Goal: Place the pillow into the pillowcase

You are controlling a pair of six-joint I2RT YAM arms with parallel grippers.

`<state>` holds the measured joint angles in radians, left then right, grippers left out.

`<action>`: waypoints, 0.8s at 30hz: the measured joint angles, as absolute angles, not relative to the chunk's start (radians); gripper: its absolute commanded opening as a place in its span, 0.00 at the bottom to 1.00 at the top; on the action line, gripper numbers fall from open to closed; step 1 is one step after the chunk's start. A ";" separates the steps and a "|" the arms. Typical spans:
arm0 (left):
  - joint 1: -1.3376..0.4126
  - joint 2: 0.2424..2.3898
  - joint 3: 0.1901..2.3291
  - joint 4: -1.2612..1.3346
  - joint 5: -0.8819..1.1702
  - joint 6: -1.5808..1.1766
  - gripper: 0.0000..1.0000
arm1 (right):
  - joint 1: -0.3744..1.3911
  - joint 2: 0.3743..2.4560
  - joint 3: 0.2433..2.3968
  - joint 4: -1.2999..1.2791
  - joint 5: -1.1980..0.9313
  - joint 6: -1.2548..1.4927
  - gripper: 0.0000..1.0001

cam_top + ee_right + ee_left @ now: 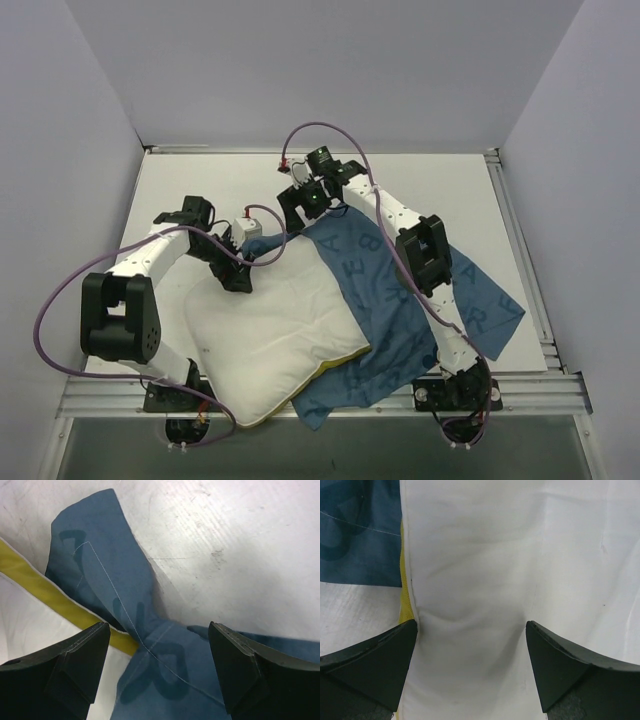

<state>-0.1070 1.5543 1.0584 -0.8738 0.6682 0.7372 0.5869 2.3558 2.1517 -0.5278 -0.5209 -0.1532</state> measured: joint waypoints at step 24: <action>-0.412 1.632 1.078 -0.809 0.503 0.857 0.00 | 0.660 2.463 2.177 -0.536 -0.610 -0.088 0.00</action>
<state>-0.4122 1.6318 1.0782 -0.8093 0.5034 0.8570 0.6601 2.4630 2.1765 -0.5358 -0.6098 -0.0875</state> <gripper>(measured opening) 0.029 0.036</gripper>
